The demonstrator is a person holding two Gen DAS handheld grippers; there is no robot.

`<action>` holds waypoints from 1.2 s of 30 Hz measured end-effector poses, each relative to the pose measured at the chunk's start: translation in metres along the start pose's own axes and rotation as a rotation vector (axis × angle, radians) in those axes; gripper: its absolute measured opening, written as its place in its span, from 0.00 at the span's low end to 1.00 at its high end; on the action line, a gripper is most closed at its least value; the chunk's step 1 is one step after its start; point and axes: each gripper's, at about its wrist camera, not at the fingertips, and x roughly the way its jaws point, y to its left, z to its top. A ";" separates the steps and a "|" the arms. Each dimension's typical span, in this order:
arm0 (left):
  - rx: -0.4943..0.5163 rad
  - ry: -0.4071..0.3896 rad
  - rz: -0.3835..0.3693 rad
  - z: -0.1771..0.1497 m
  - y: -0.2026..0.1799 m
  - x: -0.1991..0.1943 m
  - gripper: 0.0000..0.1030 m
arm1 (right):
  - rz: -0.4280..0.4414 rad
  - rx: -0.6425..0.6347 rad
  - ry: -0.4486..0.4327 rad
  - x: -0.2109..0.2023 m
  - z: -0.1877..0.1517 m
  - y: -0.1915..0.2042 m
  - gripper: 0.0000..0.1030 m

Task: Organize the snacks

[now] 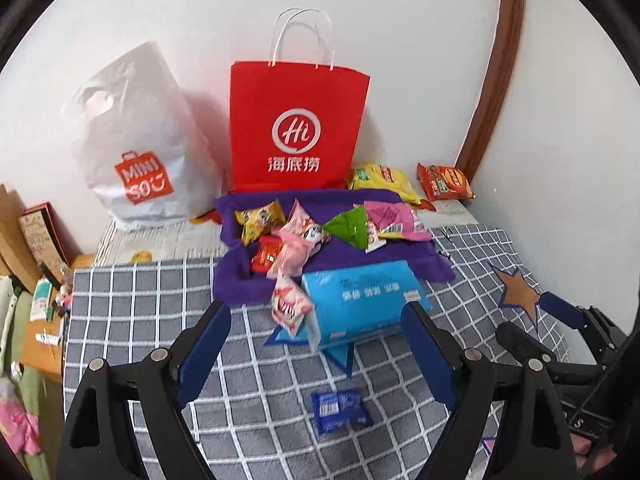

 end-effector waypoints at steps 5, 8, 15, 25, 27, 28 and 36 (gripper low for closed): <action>-0.023 0.007 0.029 -0.019 0.017 -0.004 0.83 | 0.048 0.006 0.042 0.007 -0.020 0.007 0.84; -0.047 0.020 0.019 -0.029 0.029 -0.003 0.83 | 0.066 0.002 0.057 0.013 -0.036 0.016 0.84; -0.093 0.049 0.039 -0.052 0.061 0.008 0.83 | 0.160 0.006 0.169 0.047 -0.064 0.043 0.69; -0.192 0.124 0.059 -0.074 0.115 0.039 0.82 | 0.210 -0.003 0.250 0.097 -0.082 0.084 0.69; -0.202 0.139 0.069 -0.077 0.122 0.045 0.82 | 0.214 0.000 0.271 0.107 -0.085 0.092 0.69; -0.202 0.144 0.069 -0.078 0.125 0.048 0.82 | 0.219 0.000 0.283 0.112 -0.087 0.096 0.69; -0.216 0.170 0.062 -0.082 0.136 0.062 0.82 | 0.145 -0.068 0.290 0.129 -0.096 0.122 0.65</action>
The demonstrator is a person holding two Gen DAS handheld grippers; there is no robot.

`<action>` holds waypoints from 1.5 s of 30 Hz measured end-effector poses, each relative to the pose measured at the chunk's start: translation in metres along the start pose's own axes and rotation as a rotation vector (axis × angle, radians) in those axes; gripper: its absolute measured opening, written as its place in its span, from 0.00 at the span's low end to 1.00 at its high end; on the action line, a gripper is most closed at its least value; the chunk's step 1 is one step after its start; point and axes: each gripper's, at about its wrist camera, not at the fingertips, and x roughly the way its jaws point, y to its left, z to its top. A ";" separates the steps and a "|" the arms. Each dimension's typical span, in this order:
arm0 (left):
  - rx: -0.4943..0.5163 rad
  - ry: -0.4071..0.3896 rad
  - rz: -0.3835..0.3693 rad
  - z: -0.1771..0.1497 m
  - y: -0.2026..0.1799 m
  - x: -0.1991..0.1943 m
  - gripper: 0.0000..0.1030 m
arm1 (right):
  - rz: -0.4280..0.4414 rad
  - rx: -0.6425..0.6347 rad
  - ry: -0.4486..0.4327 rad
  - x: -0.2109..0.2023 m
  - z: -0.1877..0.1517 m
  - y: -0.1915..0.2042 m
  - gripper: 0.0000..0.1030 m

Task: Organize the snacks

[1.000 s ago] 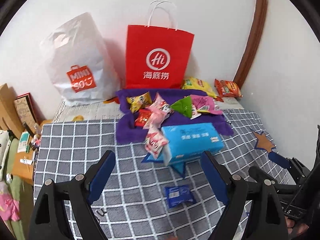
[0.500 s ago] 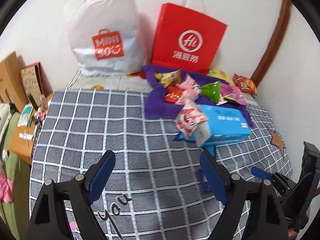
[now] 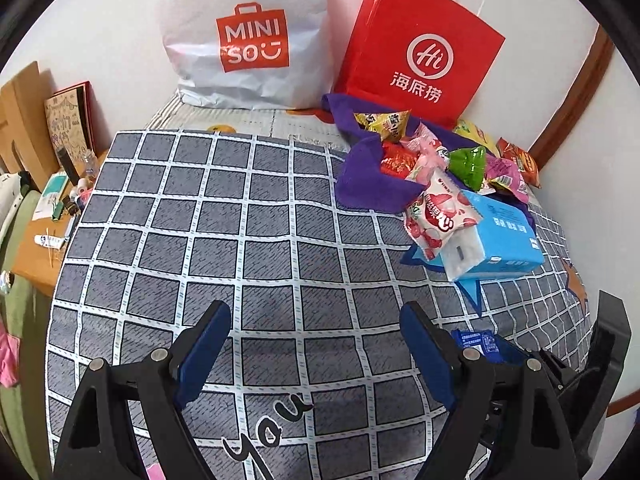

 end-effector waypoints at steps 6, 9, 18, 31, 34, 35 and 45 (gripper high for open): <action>0.010 0.008 -0.017 0.006 -0.011 0.011 0.82 | -0.012 -0.082 -0.018 -0.005 -0.005 0.003 0.36; 0.039 0.012 -0.038 0.011 -0.028 0.016 0.82 | 0.019 -0.071 -0.012 -0.010 -0.004 -0.007 0.35; 0.160 0.015 -0.008 0.029 -0.078 0.047 0.82 | -0.021 -0.021 -0.065 -0.032 -0.004 -0.068 0.35; 0.259 0.003 0.009 0.045 -0.103 0.094 0.79 | -0.093 0.145 -0.072 -0.025 0.004 -0.164 0.35; 0.293 0.001 0.010 0.046 -0.108 0.103 0.76 | -0.092 0.160 -0.065 -0.021 0.002 -0.173 0.35; 0.298 0.000 0.012 0.046 -0.109 0.105 0.73 | -0.091 0.162 -0.062 -0.020 0.002 -0.175 0.35; 0.321 0.001 -0.073 0.045 -0.120 0.105 0.27 | -0.092 0.156 -0.060 -0.016 -0.001 -0.176 0.35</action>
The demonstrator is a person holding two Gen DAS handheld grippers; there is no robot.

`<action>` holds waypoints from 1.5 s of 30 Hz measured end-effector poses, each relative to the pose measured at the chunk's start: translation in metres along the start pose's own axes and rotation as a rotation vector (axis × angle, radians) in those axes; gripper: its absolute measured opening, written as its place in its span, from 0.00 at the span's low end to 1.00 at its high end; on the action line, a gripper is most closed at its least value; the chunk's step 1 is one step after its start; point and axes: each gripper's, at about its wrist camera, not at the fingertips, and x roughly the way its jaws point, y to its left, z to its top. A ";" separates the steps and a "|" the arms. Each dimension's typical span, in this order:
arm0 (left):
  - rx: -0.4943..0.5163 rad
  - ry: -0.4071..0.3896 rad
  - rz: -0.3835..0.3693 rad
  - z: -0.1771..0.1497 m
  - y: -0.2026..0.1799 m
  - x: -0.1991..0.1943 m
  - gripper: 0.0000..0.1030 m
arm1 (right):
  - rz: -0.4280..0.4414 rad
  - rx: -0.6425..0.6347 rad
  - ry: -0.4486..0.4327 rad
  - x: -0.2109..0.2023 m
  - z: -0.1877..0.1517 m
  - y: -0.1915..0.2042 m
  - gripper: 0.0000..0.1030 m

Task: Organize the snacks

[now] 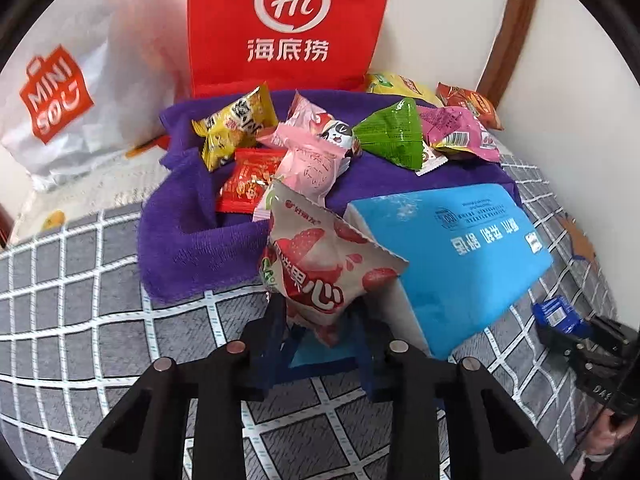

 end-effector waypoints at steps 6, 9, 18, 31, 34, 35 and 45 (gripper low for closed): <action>-0.008 0.012 0.004 -0.012 -0.003 -0.018 0.25 | 0.010 -0.004 -0.008 -0.011 -0.004 0.002 0.35; -0.027 0.015 0.007 -0.023 -0.004 -0.033 0.25 | 0.023 -0.015 -0.007 -0.017 -0.008 0.005 0.35; -0.093 0.060 0.026 -0.072 -0.007 -0.079 0.25 | 0.047 -0.083 -0.006 -0.027 -0.023 0.018 0.35; -0.110 0.085 0.056 -0.071 -0.018 -0.055 0.40 | 0.056 -0.072 -0.068 -0.040 -0.025 0.000 0.68; -0.097 0.047 0.089 -0.067 -0.018 -0.054 0.54 | 0.058 -0.085 -0.060 -0.036 -0.024 -0.001 0.68; -0.087 0.042 0.098 -0.065 -0.018 -0.052 0.54 | 0.054 -0.094 -0.051 -0.033 -0.025 0.000 0.68; 0.037 0.070 0.090 -0.049 -0.039 -0.022 0.67 | -0.005 -0.167 -0.012 -0.011 -0.028 0.020 0.65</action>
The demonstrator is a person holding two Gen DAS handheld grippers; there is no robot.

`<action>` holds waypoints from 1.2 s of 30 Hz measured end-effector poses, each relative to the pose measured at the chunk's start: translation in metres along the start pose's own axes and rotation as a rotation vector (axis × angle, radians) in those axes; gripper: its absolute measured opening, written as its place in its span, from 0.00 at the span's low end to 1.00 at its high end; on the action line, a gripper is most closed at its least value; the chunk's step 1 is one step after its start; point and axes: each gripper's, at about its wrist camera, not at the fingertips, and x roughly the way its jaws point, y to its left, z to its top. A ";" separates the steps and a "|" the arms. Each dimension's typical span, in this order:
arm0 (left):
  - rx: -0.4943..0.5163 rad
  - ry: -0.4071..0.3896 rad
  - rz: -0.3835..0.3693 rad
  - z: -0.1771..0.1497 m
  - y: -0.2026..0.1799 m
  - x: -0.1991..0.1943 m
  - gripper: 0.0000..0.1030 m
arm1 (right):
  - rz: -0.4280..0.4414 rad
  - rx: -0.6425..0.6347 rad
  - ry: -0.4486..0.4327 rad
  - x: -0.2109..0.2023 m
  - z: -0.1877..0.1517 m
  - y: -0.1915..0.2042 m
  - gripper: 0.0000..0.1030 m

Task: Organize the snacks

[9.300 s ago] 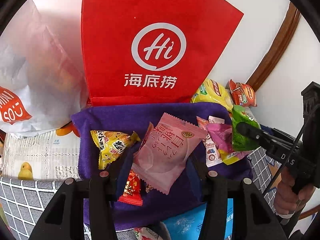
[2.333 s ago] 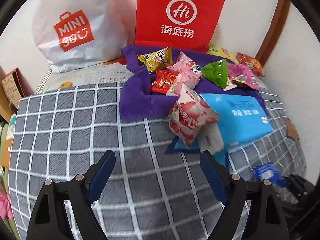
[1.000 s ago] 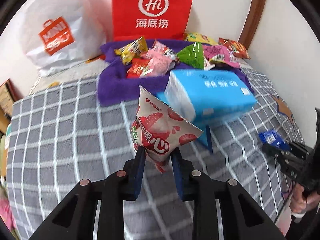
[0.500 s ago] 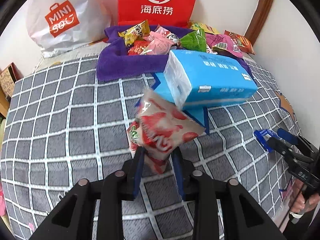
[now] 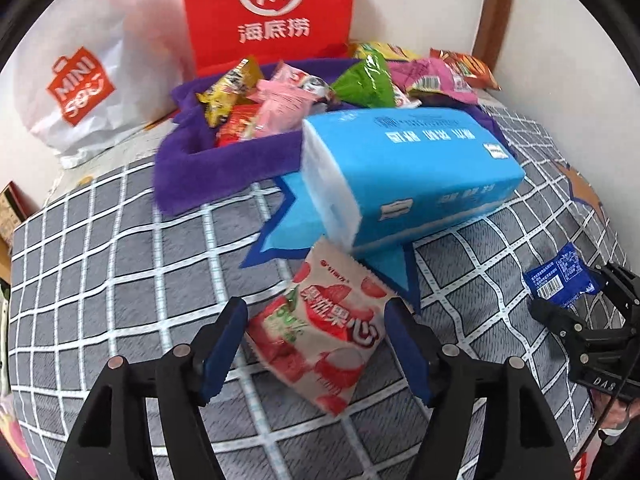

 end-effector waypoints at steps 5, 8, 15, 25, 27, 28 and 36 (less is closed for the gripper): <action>0.026 -0.024 0.036 -0.002 -0.009 0.003 0.47 | 0.013 -0.014 0.002 -0.001 0.003 0.003 0.34; -0.011 -0.035 -0.008 -0.004 -0.002 -0.005 0.36 | 0.014 -0.020 0.009 -0.002 0.005 0.004 0.27; -0.041 -0.053 -0.039 -0.007 0.006 -0.025 0.28 | 0.024 0.014 -0.017 -0.015 0.013 -0.004 0.20; -0.112 -0.123 -0.072 0.005 0.012 -0.071 0.26 | -0.038 -0.001 -0.134 -0.062 0.053 -0.011 0.20; -0.126 -0.136 -0.079 0.009 0.013 -0.081 0.26 | -0.042 0.000 -0.159 -0.073 0.063 -0.012 0.20; -0.131 -0.147 -0.082 0.012 0.014 -0.087 0.26 | -0.047 0.002 -0.168 -0.078 0.069 -0.012 0.20; -0.157 -0.203 -0.078 0.036 0.018 -0.115 0.26 | -0.020 0.021 -0.218 -0.100 0.103 -0.012 0.20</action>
